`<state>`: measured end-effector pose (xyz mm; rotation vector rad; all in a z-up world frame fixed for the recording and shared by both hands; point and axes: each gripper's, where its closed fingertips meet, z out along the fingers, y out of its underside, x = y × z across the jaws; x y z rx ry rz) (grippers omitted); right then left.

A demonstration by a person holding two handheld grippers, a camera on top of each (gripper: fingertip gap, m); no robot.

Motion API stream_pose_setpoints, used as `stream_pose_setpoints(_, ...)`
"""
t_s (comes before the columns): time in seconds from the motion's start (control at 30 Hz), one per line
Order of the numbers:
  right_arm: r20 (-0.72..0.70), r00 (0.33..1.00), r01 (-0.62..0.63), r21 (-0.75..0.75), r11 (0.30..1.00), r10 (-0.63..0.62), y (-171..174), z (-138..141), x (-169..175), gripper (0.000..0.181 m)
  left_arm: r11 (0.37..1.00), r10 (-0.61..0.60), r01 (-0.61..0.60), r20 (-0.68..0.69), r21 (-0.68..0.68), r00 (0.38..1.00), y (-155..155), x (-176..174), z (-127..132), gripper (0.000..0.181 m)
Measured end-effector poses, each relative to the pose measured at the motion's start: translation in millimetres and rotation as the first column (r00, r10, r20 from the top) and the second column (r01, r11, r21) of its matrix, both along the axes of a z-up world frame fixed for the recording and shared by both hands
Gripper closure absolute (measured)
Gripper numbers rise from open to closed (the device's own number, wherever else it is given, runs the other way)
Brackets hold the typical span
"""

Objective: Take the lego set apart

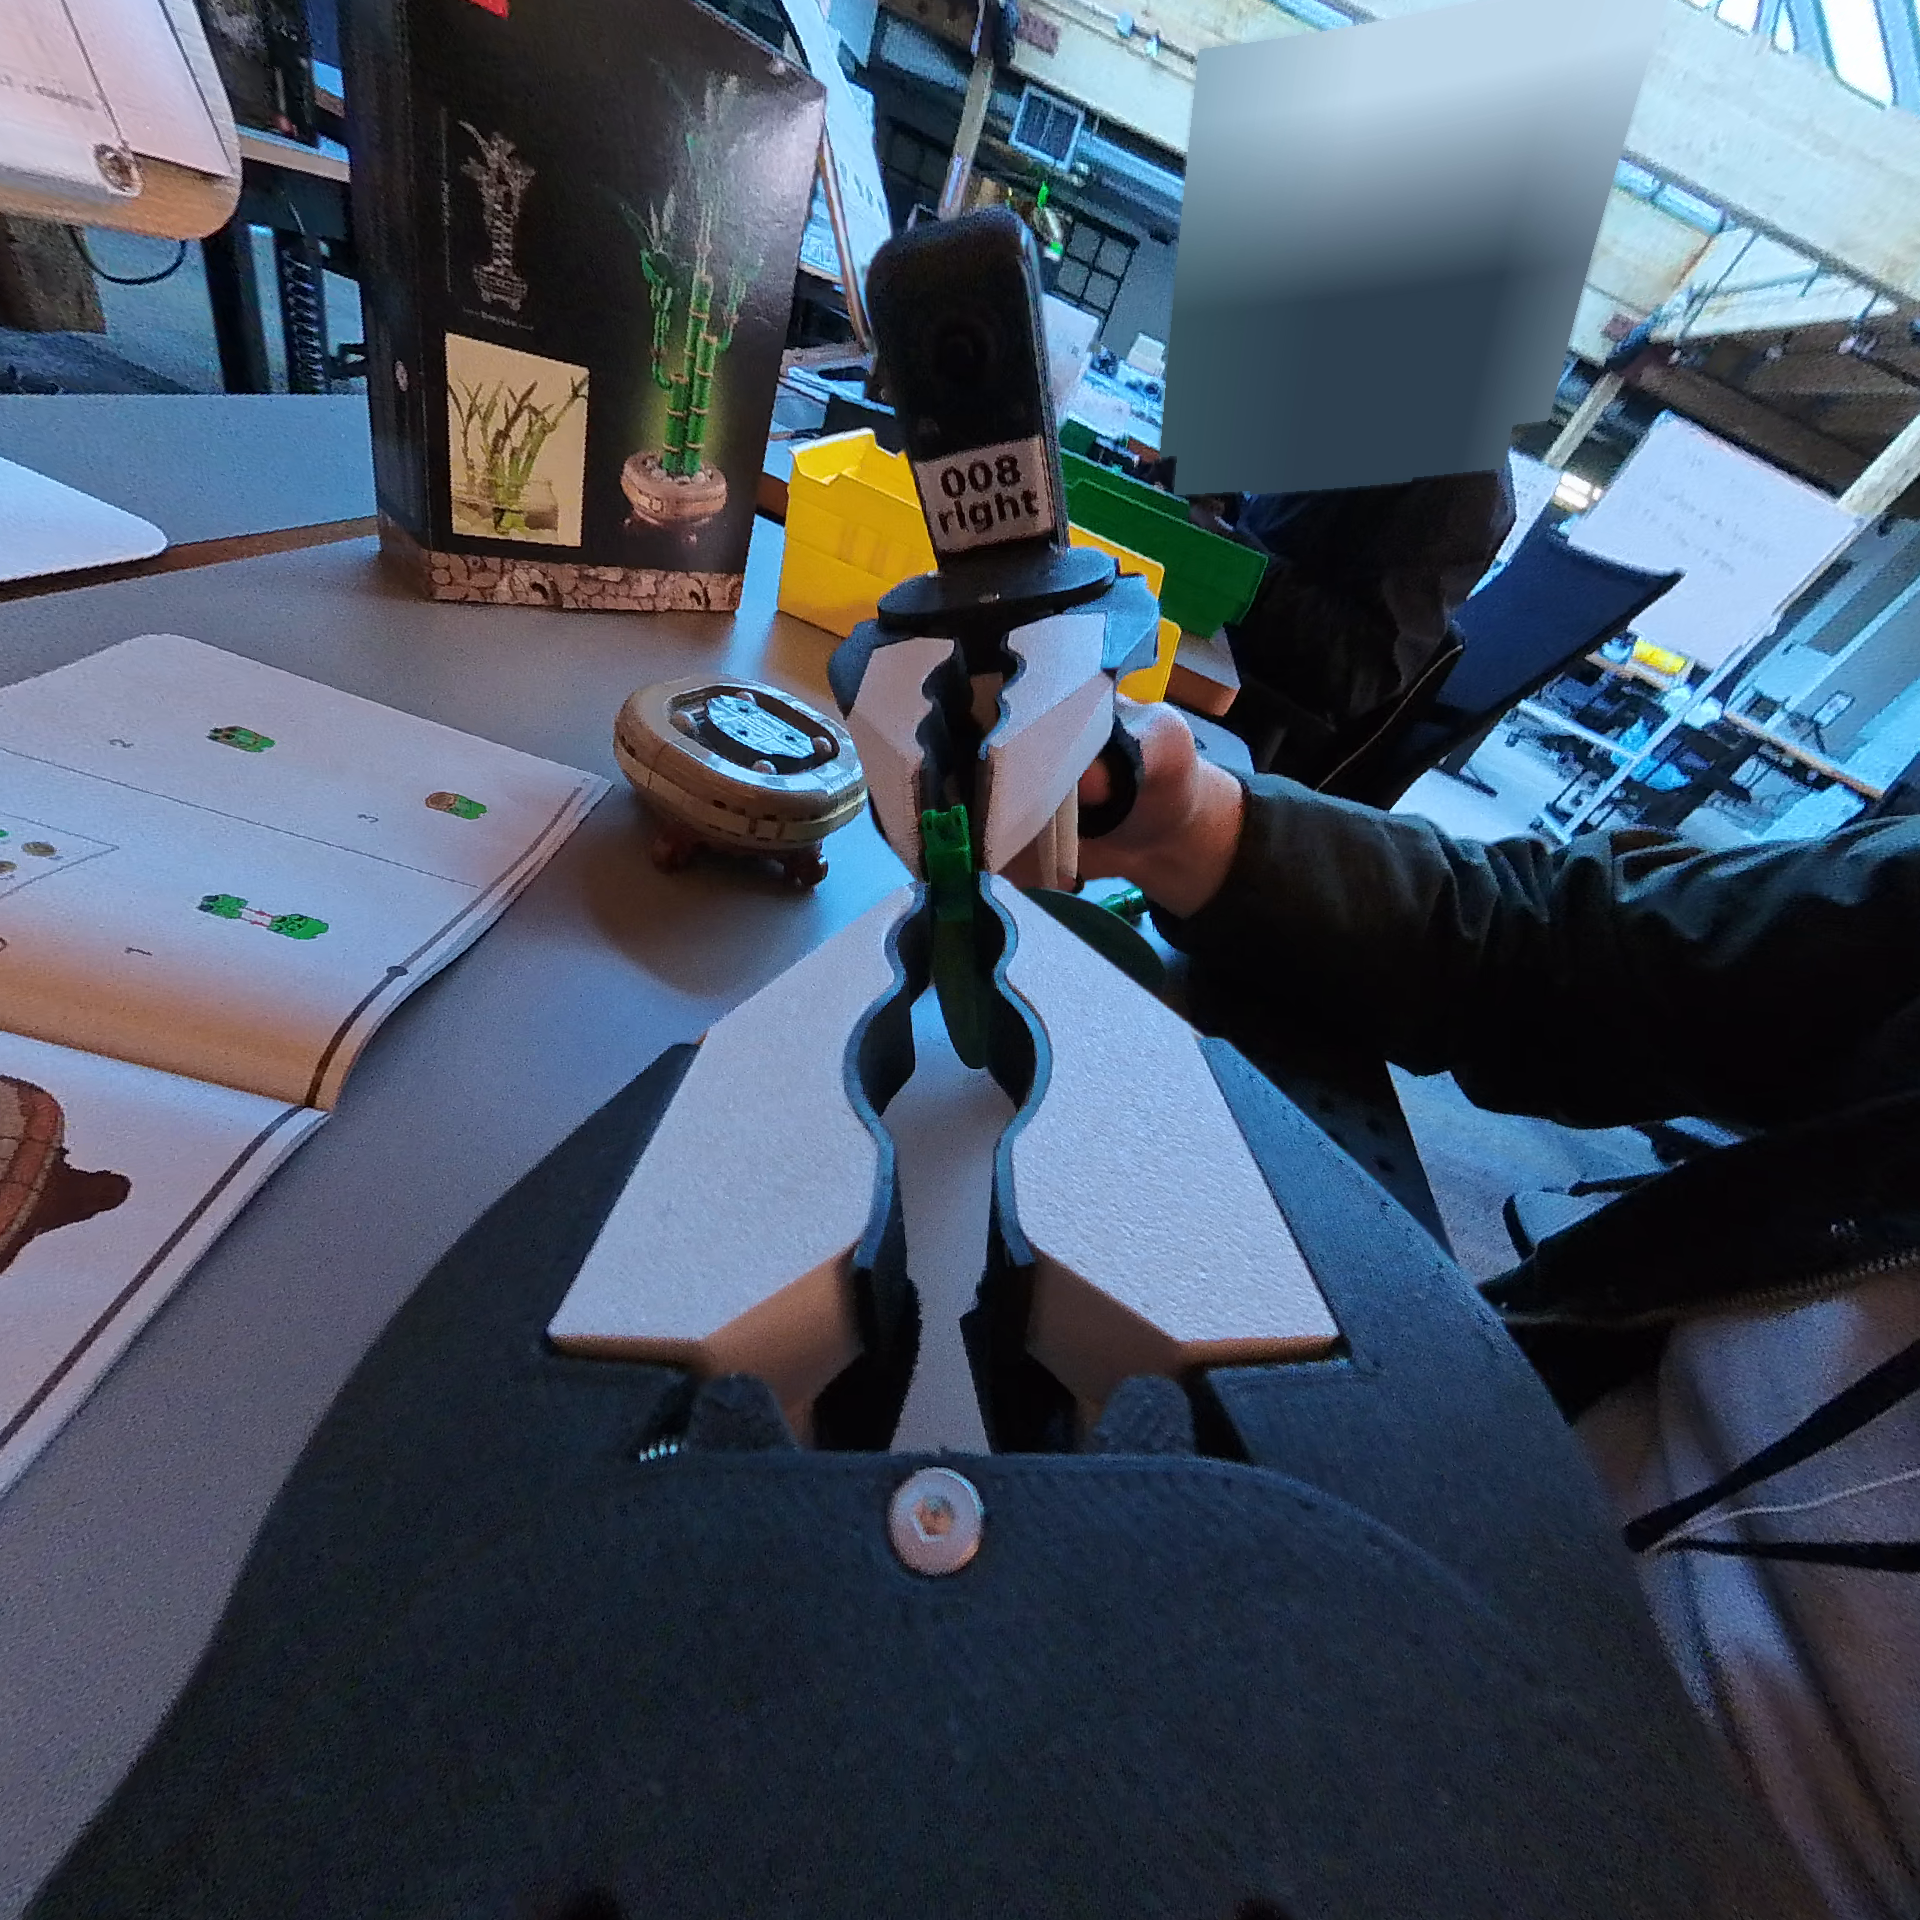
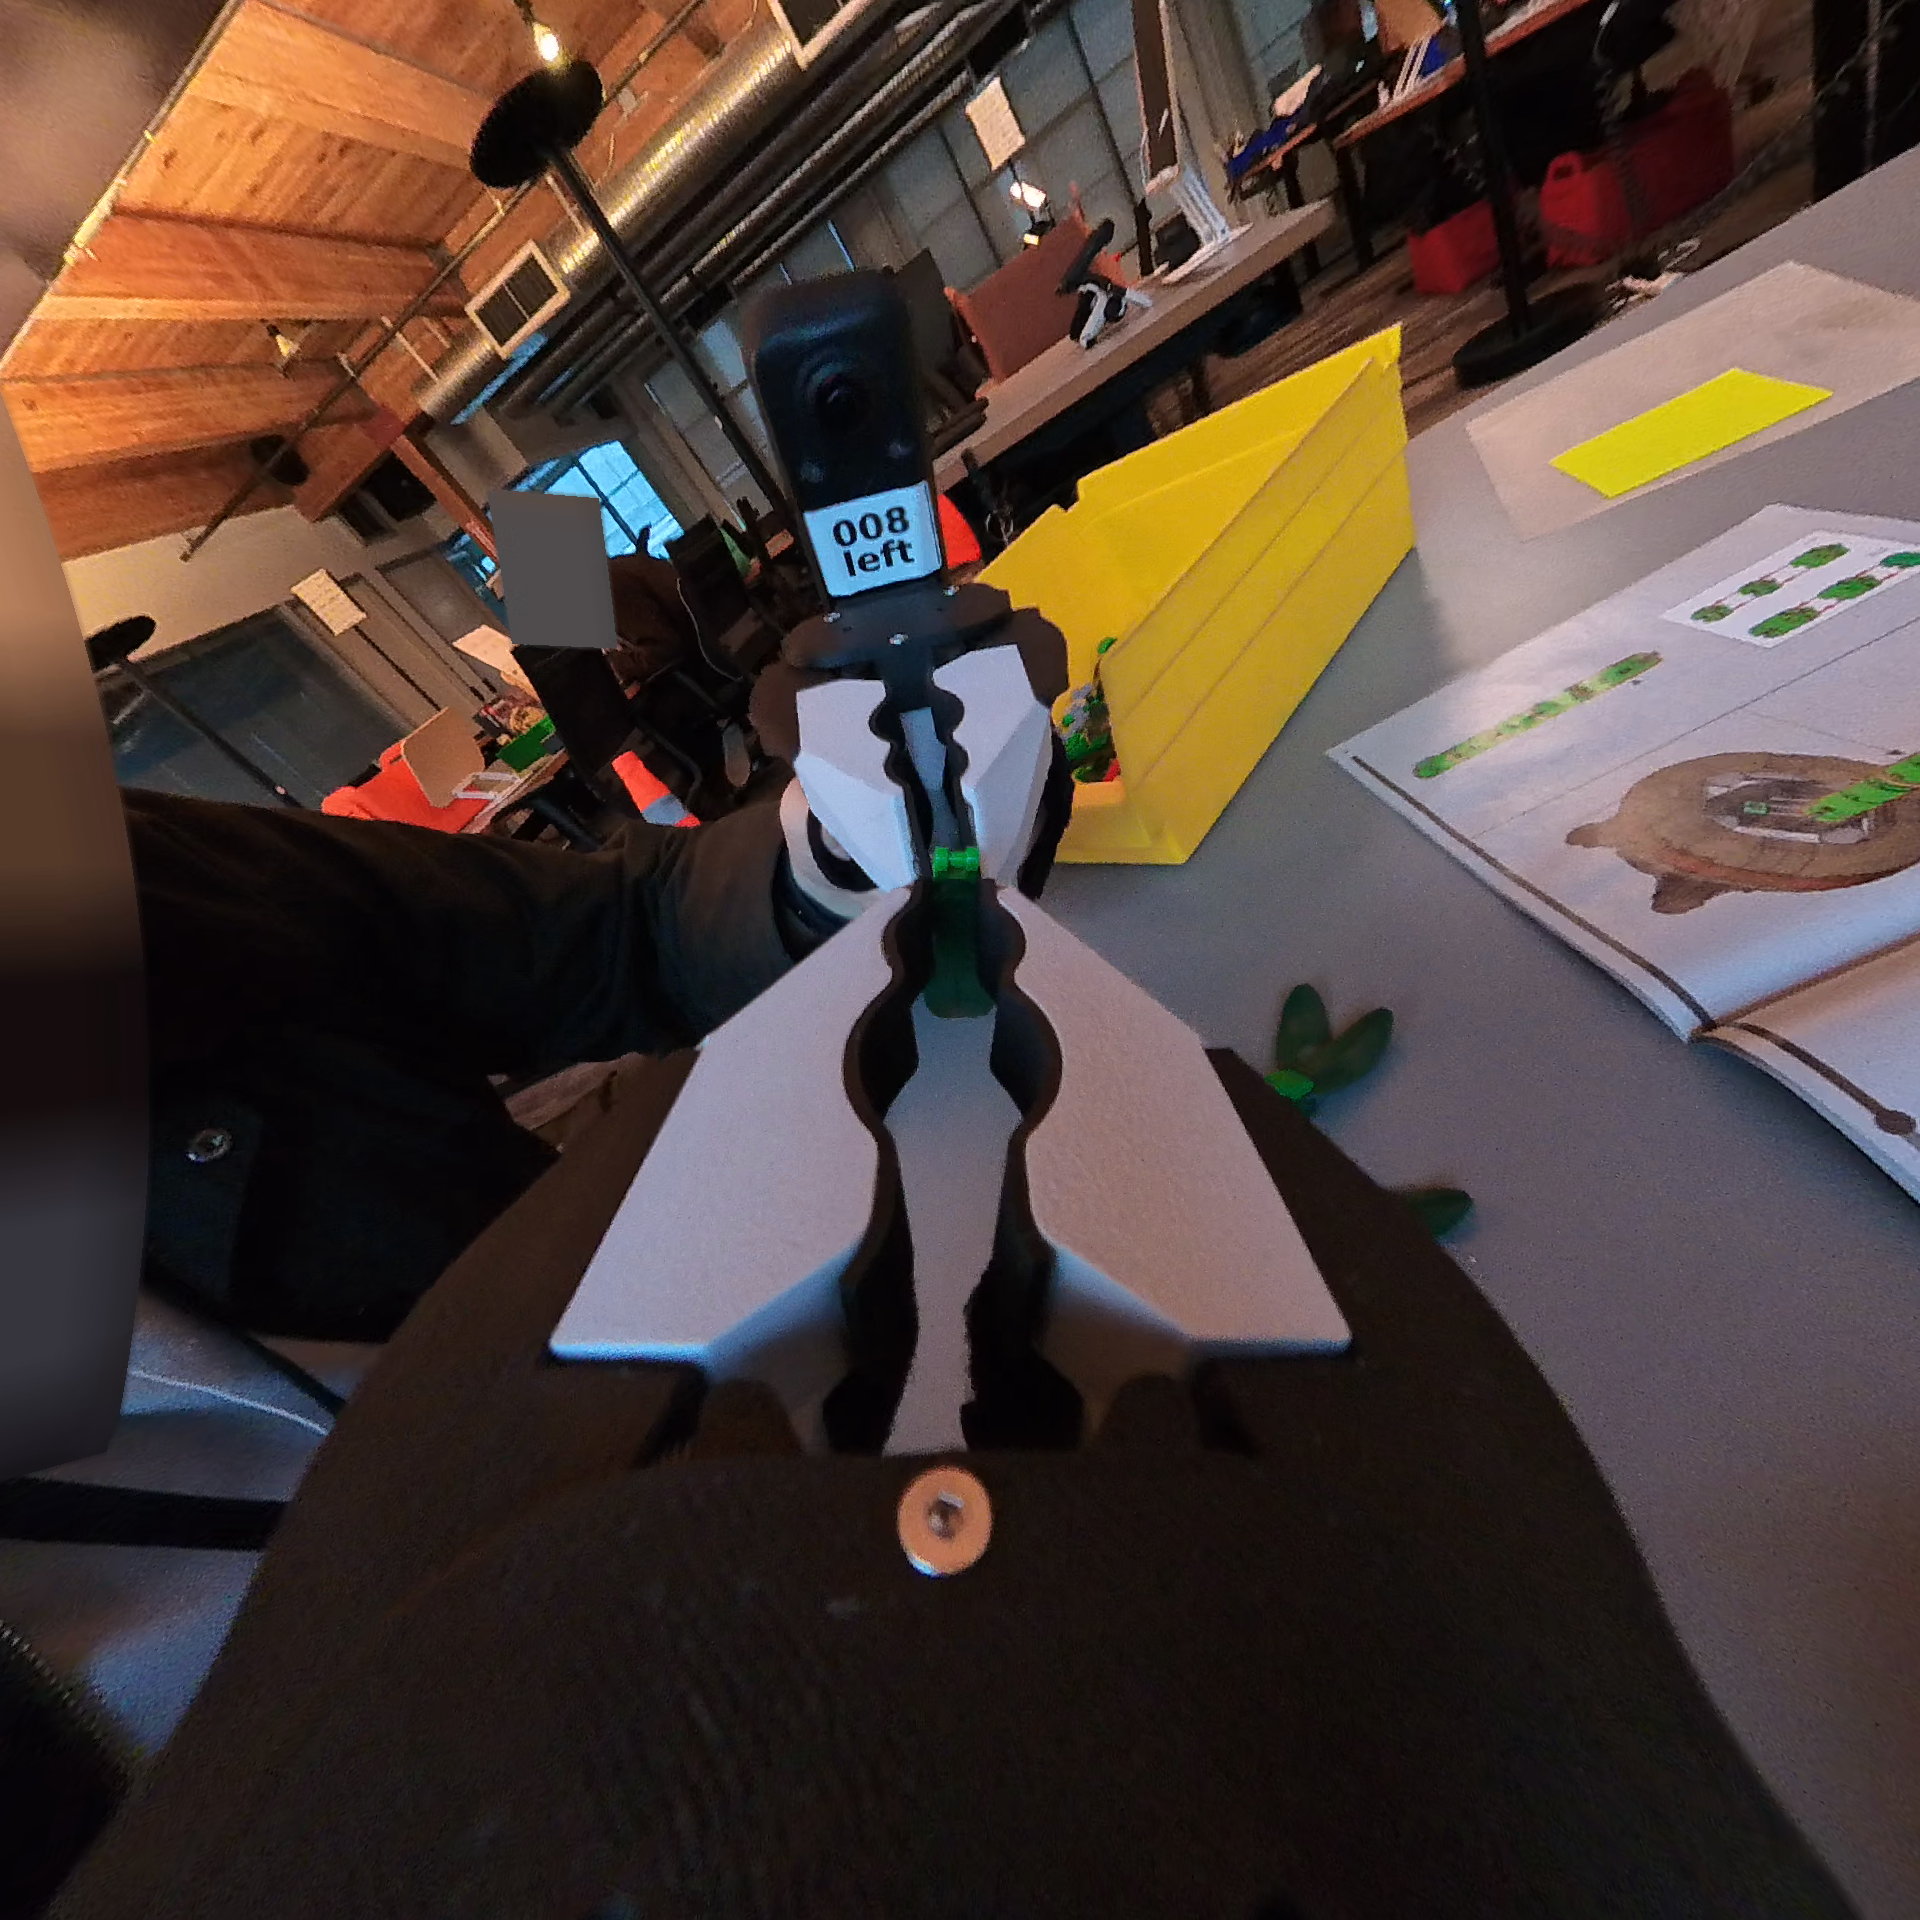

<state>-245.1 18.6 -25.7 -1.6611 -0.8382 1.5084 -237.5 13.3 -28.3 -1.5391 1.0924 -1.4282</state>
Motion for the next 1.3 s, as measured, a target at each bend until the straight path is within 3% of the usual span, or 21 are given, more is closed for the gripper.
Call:
stream_pose_setpoints(0.3, 0.05, 0.998, -0.038, 0.051, 0.998, 0.035, -12.6, 4.2, 4.2, 0.174, 0.999, -0.016, 0.016, -0.003, 0.044, 1.0, -12.0, 1.0, 5.3, 0.181)
stream_pose_setpoints(0.33, 0.048, 0.999, -0.017, 0.066, 0.998, 0.014, -9.7, 6.2, 11.9, 0.174, 0.998, 0.046, -0.047, 0.025, 0.037, 0.999, -2.1, -5.2, 10.9, 0.181)
stream_pose_setpoints(0.4, -0.103, 0.994, 0.048, 0.055, 0.997, -0.042, -1.9, 35.1, 41.0, 0.175, 0.989, 0.145, -0.144, 0.151, -0.017, 0.978, 23.3, -32.6, 35.1, 0.181)
stream_pose_setpoints(0.43, -0.163, 0.986, 0.058, 0.076, 0.995, -0.045, -4.0, 50.0, 50.0, 0.176, 0.988, 0.153, -0.142, 0.217, -0.066, 0.964, 28.8, -44.5, 47.5, 0.181)
stream_pose_setpoints(0.5, -0.144, 0.99, 0.036, 0.142, 0.989, -0.015, -14.5, 54.9, 43.1, 0.176, 0.991, 0.119, -0.097, 0.297, -0.088, 0.947, 23.9, -50.9, 58.6, 0.181)
stream_pose_setpoints(0.53, -0.11, 0.994, 0.019, 0.151, 0.988, -0.002, -17.4, 49.1, 34.2, 0.175, 0.995, 0.077, -0.056, 0.289, -0.081, 0.954, 15.5, -43.9, 56.0, 0.18)
stream_pose_setpoints(0.6, -0.114, 0.993, -0.016, 0.104, 0.994, 0.028, -18.5, 39.9, 18.1, 0.175, 0.998, 0.019, -0.007, 0.225, -0.055, 0.974, 0.3, -23.6, 44.3, 0.145)
stream_pose_setpoints(0.77, -0.065, 0.996, -0.053, 0.046, 0.998, 0.056, -16.3, 17.4, -0.5, 0.175, 0.998, 0.017, -0.024, 0.129, 0.059, 0.991, -11.4, -6.1, 28.4, 0.171)
stream_pose_setpoints(0.9, -0.065, 0.997, -0.037, 0.049, 0.998, 0.04, -11.8, 16.3, -1.2, 0.175, 1.0, -0.014, 0.013, 0.105, 0.009, 0.994, -12.3, -4.9, 22.3, 0.181)
stream_pose_setpoints(1.17, -0.046, 0.998, -0.039, 0.05, 0.998, 0.041, -11.1, 11.3, -3.0, 0.175, 1.0, -0.019, 0.02, 0.079, -0.006, 0.997, -9.2, -5.8, 16.3, 0.177)
stream_pose_setpoints(1.3, -0.042, 0.998, -0.044, 0.048, 0.998, 0.046, -11.7, 10.3, -3.6, 0.175, 0.998, -0.033, 0.037, 0.084, -0.046, 0.996, -8.4, -6.0, 15.2, 0.166)
